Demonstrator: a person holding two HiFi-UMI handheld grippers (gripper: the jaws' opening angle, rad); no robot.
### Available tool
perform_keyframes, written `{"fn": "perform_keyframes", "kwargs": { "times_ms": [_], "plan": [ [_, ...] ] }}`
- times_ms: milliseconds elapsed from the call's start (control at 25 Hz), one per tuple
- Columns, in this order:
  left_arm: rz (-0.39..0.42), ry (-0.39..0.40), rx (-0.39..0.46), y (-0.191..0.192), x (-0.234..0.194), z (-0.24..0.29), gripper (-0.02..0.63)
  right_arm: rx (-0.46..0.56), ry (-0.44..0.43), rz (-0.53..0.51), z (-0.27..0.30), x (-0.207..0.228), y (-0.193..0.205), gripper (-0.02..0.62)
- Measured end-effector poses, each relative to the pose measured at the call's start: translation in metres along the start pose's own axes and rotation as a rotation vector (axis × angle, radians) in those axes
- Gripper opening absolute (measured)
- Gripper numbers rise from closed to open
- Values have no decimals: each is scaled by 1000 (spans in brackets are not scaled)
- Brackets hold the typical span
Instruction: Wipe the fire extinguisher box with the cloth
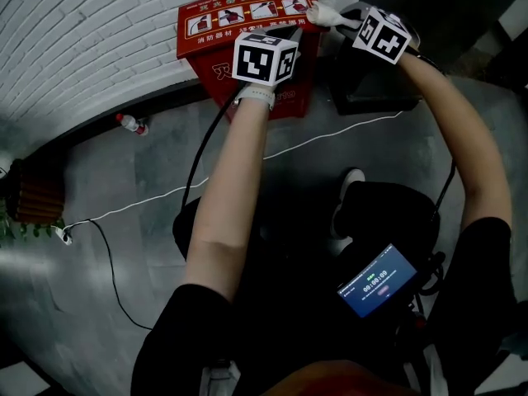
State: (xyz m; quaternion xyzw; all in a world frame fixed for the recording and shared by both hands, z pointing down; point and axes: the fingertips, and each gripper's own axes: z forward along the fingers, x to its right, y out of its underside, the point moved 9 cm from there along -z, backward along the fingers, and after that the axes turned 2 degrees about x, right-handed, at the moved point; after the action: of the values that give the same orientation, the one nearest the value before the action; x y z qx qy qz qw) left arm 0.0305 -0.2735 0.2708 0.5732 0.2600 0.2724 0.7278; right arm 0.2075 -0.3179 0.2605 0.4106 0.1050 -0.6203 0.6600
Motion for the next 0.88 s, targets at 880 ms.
{"fn": "perform_keyframes", "kwargs": {
  "times_ms": [880],
  "plan": [
    [80, -25, 242, -55, -10, -113, 3, 598, 96, 571, -76, 5, -58, 92]
  ]
}}
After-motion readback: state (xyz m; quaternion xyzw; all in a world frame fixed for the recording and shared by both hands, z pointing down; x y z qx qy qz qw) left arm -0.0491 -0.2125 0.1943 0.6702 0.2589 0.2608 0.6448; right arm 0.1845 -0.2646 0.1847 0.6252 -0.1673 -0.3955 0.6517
